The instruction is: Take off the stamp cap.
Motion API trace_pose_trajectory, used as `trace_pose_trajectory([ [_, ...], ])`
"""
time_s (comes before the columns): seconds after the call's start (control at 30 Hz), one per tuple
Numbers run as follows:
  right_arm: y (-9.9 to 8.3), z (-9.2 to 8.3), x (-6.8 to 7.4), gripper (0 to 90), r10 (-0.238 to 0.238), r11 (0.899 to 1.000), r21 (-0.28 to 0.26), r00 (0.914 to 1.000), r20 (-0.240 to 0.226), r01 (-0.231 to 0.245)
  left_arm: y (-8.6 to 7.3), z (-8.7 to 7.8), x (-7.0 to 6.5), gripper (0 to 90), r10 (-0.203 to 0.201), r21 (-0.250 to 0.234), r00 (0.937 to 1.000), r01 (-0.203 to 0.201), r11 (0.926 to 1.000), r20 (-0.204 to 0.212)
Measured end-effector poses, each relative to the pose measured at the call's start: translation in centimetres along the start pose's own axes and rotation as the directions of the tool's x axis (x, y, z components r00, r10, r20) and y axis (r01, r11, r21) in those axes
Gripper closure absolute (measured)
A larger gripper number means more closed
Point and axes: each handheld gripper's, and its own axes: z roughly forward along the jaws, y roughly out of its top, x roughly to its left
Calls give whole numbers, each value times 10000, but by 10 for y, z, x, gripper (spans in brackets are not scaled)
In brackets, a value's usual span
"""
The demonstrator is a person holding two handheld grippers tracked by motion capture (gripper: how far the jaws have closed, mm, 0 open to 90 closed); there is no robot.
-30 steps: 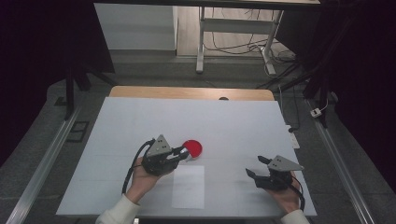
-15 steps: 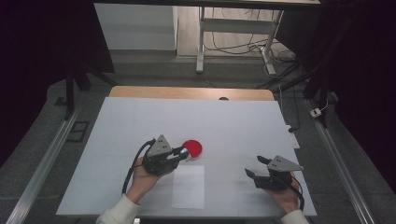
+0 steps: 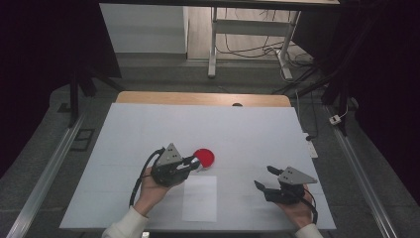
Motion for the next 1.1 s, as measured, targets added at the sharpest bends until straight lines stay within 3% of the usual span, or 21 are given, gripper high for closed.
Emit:
trace_pose_trajectory([
  [0.37,8,5,15,286,-63,9986,-525,10000,5,64,-3,5,-1,748,16,154,10000,-18,9999,82],
  [0.6,11,9,25,286,-435,9980,-458,9990,-62,432,-3,7,-1,748,6,198,10000,-7,9998,85],
  [1.1,14,15,35,290,-559,9968,-596,9978,-360,537,-5,10,-3,748,33,282,9999,-36,9996,120],
])
